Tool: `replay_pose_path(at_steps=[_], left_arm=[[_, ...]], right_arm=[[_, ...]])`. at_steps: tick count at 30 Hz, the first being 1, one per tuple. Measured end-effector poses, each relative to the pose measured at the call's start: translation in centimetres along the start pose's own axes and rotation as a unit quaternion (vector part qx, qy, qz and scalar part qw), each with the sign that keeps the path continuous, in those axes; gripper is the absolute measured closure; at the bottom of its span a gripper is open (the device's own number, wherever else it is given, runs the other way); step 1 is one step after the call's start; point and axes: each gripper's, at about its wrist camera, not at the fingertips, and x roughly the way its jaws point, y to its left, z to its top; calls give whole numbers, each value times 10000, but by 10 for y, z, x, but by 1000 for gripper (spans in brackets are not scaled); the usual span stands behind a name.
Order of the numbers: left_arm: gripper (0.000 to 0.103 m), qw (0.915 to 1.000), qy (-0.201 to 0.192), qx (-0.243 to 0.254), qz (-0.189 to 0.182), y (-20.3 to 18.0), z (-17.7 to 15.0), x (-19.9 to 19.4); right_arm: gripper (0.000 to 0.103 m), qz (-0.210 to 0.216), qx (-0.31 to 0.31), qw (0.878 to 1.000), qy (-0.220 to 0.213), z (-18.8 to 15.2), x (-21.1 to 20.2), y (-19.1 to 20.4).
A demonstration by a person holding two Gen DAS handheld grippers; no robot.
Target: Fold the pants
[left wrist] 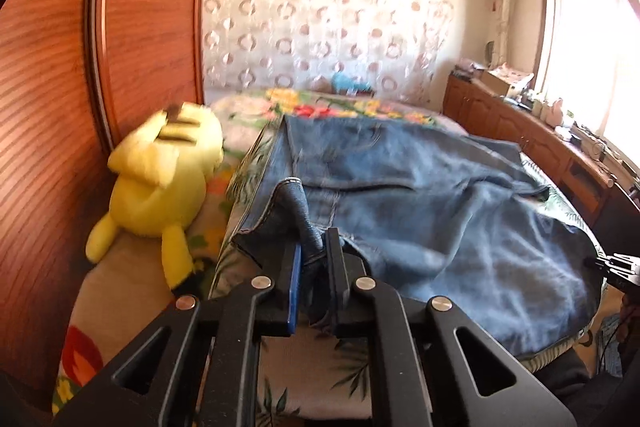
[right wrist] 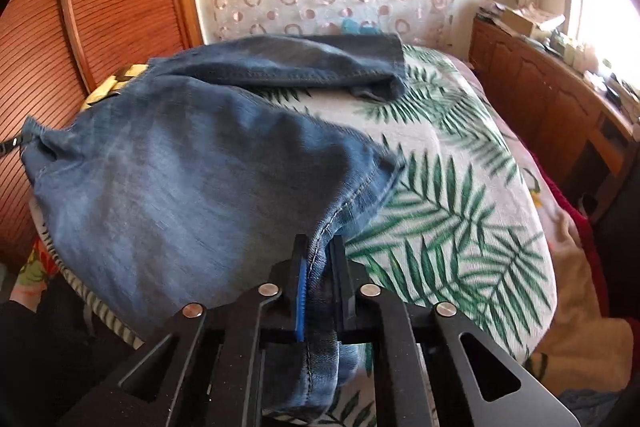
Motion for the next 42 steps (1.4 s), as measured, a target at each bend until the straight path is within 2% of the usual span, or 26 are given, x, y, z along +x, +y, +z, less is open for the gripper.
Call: replay_pose_path(at_steps=[10, 13, 16, 19, 23, 29, 32, 33, 34, 42], left_arm=[[92, 9988, -389, 211, -199, -23, 41, 3], [92, 9983, -479, 225, -257, -29, 49, 3], [92, 9978, -518, 255, -317, -34, 54, 4], [92, 9976, -520, 295, -343, -39, 55, 5], [92, 9975, -507, 347, -363, -43, 55, 7], [92, 9968, -538, 427, -403, -52, 63, 13], [92, 9963, -565, 474, -434, -58, 66, 15], [92, 9962, -575, 486, -444, -62, 67, 15], [92, 9961, -581, 493, -452, -63, 68, 16], [92, 9954, -636, 555, -459, -74, 76, 20]], right_arm=[[97, 67, -487, 9951, -861, 59, -34, 19], [97, 31, -659, 9926, -1019, 78, -27, 25], [97, 75, -741, 9933, -883, 88, 1, 29], [97, 104, -781, 9955, -531, 88, 41, 28], [97, 195, -694, 9974, -92, 76, 84, 28], [96, 237, -528, 9983, -101, 75, 96, 21], [76, 158, -524, 9983, -174, 81, 84, 22], [64, 170, -498, 9984, -197, 80, 80, 19], [56, 184, -472, 9985, -228, 78, 74, 18], [53, 221, -295, 9993, -103, 40, 37, 19]])
